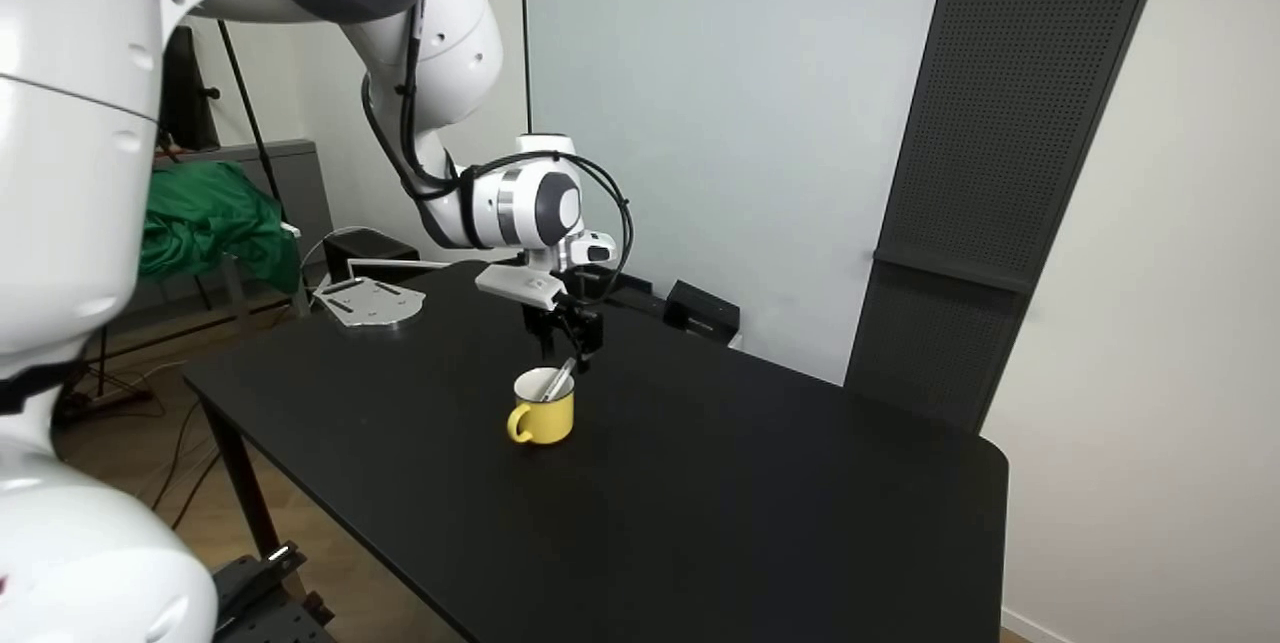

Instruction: Take the marker out of the mug and put it on the table

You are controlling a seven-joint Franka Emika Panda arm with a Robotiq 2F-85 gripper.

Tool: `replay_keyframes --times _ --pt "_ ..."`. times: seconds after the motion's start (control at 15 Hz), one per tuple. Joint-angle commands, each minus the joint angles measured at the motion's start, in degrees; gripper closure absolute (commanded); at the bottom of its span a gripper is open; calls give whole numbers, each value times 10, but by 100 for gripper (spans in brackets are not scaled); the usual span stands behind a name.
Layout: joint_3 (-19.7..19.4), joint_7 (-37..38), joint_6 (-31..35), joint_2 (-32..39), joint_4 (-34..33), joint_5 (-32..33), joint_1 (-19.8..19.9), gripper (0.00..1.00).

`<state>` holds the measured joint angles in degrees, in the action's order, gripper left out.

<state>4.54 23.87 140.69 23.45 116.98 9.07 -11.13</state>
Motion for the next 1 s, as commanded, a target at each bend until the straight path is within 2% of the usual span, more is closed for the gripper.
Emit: replay_keyframes --times 0.0,0.47,0.6,0.93 --pt "-10 -14 -8 16 -26 -12 -10 55" --pt "-14 -24 -8 9 -22 -22 -8 100" --pt "-15 -26 -9 1 -19 -24 -7 96" --pt "-5 -48 -35 -40 -9 -49 3 95"
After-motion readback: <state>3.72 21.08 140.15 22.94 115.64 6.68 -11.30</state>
